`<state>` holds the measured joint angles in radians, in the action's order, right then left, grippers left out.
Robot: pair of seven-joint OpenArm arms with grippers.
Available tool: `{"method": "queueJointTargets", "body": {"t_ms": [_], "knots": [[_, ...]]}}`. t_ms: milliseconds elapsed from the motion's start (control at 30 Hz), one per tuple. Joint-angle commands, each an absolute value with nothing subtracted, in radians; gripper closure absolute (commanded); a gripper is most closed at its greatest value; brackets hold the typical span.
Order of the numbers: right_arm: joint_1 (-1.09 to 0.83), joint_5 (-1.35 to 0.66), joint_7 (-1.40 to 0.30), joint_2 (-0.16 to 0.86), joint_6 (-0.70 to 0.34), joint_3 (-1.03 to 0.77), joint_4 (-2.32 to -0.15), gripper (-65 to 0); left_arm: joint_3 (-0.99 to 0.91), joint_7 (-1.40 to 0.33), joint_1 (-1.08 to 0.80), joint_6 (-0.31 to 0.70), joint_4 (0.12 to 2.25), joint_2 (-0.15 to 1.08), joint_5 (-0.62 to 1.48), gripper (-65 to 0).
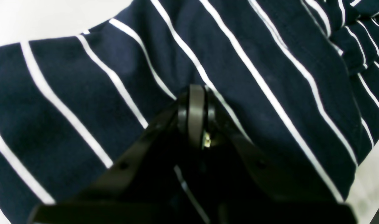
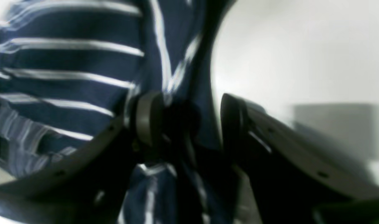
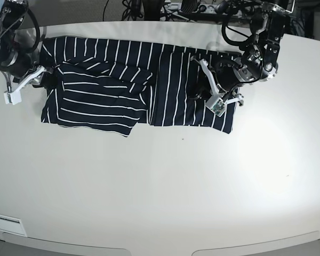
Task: Fold the T-shirt properly
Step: 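Drag the folded bundle with the right gripper toward the left gripper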
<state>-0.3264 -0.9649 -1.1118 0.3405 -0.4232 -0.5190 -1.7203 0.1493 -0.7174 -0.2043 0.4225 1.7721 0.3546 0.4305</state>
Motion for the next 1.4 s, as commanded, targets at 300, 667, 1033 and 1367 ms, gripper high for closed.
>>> {"method": "queueJointTargets", "body": {"t_ms": [300, 667, 1033, 1367], "knots": [[-0.322, -1.209, -1.236, 0.354, -0.556, -0.503, -1.592, -31.9, 0.147, -0.897, -0.223, 0.373, 1.747, 0.377, 0.336, 0.0], [-0.307, -1.174, -1.187, 0.349, -0.633, -0.382, -1.593, -11.6, 0.147, -0.896, -0.215, 0.412, 1.748, 0.377, 0.342, 0.0], [-0.238, -0.855, -1.130, 0.446, -0.536, -0.393, -1.637, 0.0, 0.102, -0.906, -0.173, 0.419, 1.796, 0.385, 0.467, -13.8], [-0.238, -0.614, -1.068, 0.570, -0.380, -0.393, -1.851, 0.0, -0.023, -0.917, -0.146, 0.434, 1.798, 0.385, 0.575, -25.7]]}}
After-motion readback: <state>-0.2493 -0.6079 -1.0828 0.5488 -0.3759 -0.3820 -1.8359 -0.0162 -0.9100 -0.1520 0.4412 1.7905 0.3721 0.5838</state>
